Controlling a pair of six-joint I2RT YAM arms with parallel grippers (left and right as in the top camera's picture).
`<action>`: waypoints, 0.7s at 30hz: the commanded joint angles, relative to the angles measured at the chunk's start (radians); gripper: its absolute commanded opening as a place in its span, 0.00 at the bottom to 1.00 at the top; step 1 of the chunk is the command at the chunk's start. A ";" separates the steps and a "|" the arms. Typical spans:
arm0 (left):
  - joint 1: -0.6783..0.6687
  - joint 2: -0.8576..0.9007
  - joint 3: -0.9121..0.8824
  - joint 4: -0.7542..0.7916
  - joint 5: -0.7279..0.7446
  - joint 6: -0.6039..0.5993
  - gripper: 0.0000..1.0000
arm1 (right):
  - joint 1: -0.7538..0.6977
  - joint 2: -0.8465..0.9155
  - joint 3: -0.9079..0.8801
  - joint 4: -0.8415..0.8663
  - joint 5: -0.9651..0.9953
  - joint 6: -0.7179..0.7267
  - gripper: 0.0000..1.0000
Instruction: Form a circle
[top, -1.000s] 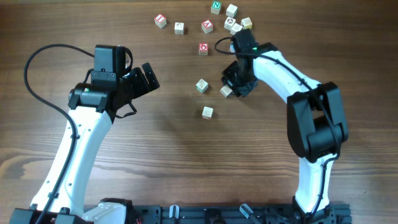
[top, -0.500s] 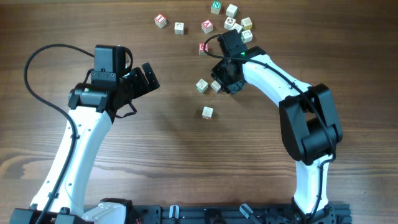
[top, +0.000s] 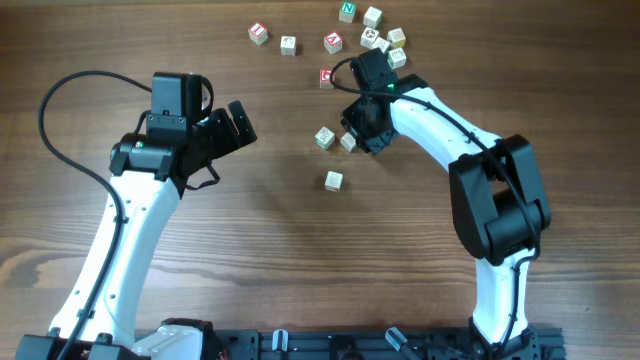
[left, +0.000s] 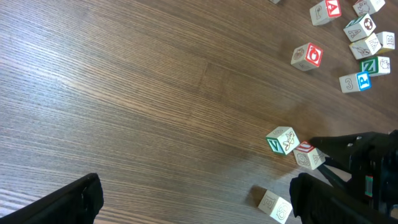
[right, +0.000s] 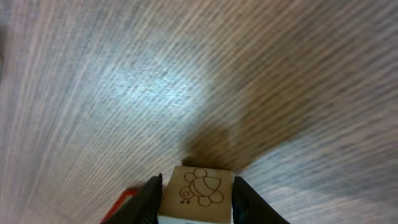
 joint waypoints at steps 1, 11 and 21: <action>0.005 0.006 0.006 0.002 0.008 -0.009 1.00 | 0.000 0.014 0.020 -0.010 0.009 0.023 0.37; 0.005 0.006 0.006 0.002 0.008 -0.009 1.00 | 0.013 0.014 0.020 -0.007 -0.009 0.138 0.36; 0.005 0.006 0.006 0.002 0.008 -0.009 1.00 | 0.018 0.014 0.020 0.013 0.019 0.153 0.37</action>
